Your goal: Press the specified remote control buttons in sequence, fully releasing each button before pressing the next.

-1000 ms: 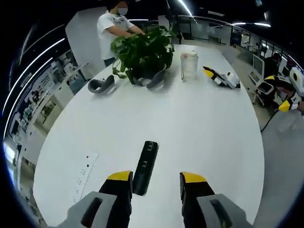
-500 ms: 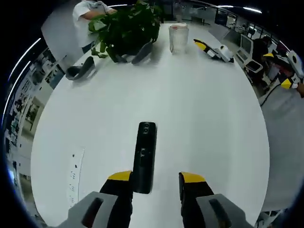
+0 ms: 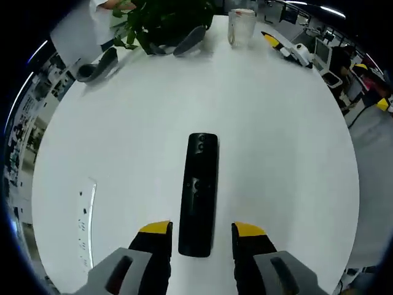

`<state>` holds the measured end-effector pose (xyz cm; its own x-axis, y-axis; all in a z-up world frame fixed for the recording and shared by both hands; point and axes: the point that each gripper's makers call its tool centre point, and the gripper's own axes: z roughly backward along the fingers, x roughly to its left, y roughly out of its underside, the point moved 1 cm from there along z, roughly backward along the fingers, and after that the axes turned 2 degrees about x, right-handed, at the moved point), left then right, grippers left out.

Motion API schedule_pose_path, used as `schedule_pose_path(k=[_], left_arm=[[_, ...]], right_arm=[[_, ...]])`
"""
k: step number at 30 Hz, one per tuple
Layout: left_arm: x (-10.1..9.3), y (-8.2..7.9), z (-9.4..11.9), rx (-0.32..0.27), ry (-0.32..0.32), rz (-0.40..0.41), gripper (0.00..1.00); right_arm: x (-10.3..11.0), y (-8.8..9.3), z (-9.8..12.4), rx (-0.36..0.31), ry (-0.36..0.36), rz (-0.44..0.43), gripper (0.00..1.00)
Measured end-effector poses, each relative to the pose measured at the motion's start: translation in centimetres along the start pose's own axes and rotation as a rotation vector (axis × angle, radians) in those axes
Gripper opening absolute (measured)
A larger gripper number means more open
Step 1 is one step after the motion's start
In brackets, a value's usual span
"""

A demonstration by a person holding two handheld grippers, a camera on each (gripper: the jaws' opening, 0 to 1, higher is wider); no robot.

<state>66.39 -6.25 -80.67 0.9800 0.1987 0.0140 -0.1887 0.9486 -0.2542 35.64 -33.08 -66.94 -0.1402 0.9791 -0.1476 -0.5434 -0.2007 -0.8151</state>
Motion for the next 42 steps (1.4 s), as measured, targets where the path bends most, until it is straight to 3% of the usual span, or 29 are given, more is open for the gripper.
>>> schedule_pose_path(k=[19,25,42], left_arm=[[0.5,0.7,-1.4,0.058,0.003,0.026,0.24],[0.1,0.8,-1.4,0.085,-0.008,0.011,0.24],[-0.7,1.0,-1.4,0.083,-0.033,0.064,0.23]], right_arm=[[-0.2,0.0,-0.2,-0.003,0.001,-0.001,0.71],[-0.6,0.0,-0.1,-0.009,0.024,-0.008,0.71],[-0.7,-0.2,0.2,-0.027,0.033,-0.016,0.69]])
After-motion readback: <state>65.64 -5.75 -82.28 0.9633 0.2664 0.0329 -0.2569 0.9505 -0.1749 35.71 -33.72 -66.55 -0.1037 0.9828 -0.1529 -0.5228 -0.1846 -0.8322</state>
